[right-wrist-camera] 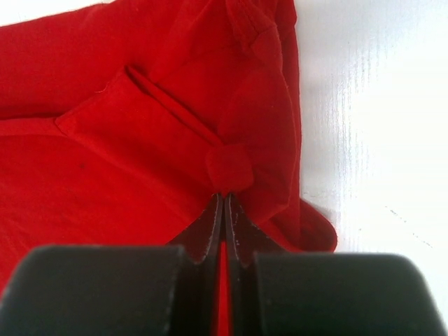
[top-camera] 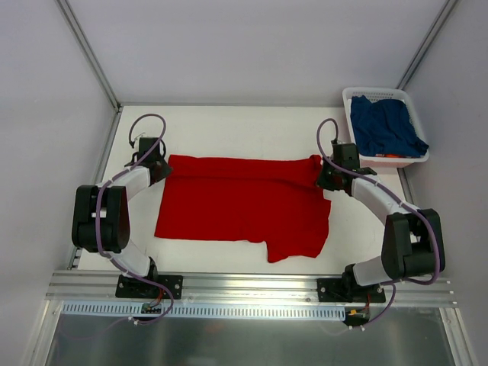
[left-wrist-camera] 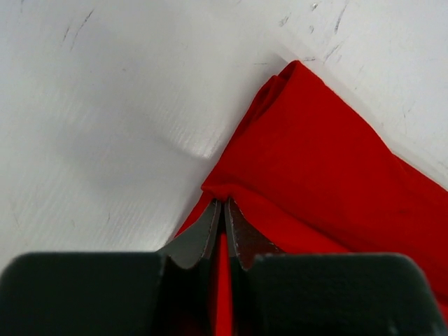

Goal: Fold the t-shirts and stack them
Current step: Fold the flattened tshirt in 1/3 of the way

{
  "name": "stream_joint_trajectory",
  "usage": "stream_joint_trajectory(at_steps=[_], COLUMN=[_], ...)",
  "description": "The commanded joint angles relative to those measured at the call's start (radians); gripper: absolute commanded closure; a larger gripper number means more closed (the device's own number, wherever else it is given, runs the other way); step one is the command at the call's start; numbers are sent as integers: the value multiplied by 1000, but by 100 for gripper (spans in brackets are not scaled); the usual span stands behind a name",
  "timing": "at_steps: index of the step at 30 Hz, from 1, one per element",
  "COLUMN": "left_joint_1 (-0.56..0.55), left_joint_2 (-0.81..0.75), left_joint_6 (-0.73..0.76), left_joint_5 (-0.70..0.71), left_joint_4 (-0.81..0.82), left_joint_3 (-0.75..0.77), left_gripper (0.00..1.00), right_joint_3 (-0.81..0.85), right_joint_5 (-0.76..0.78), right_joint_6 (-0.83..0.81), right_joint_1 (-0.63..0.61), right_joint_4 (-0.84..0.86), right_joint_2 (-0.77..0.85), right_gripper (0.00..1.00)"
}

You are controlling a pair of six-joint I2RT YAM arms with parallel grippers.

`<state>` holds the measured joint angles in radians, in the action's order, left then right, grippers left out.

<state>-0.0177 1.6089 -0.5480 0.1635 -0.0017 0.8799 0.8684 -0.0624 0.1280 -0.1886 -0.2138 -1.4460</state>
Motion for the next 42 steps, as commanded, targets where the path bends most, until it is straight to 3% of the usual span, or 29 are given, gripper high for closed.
stream_joint_trajectory(at_steps=[1,2,3,4,6,7,8,13,22,36,42], left_joint_1=[12,12,12,12,12,12,12,12,12,9,7], left_joint_2=[-50,-52,-55,-60,-69,-76,-83,-115,-185,-176,-161], left_joint_6=[-12,-13,-12,-12,-12,-12,-12,-12,-12,2,6], left_joint_5=[-12,-13,-15,-16,-13,-12,-13,-19,-45,-71,-70], left_joint_4=[-17,-18,-20,-20,-18,-20,-18,-21,-41,-40,-40], left_joint_3=[-16,-18,-21,-25,-32,-36,-39,-42,-52,-35,-28], left_gripper=[96,89,82,77,54,37,33,26,26,26,26], right_joint_3=[-14,-19,-23,-26,-34,-35,-35,-26,4,199,235], right_joint_5=[22,26,30,35,42,52,56,56,131,90,73], right_joint_6=[18,22,25,27,30,30,30,27,6,-53,-51], right_joint_1=[-8,-8,-8,-8,-9,-9,-9,-12,-54,-45,-28], right_joint_4=[11,11,11,11,10,5,2,-16,-42,36,54], right_joint_2=[50,56,61,65,85,93,99,127,177,-146,-205], right_gripper=[99,94,80,75,62,59,56,54,56,66,67])
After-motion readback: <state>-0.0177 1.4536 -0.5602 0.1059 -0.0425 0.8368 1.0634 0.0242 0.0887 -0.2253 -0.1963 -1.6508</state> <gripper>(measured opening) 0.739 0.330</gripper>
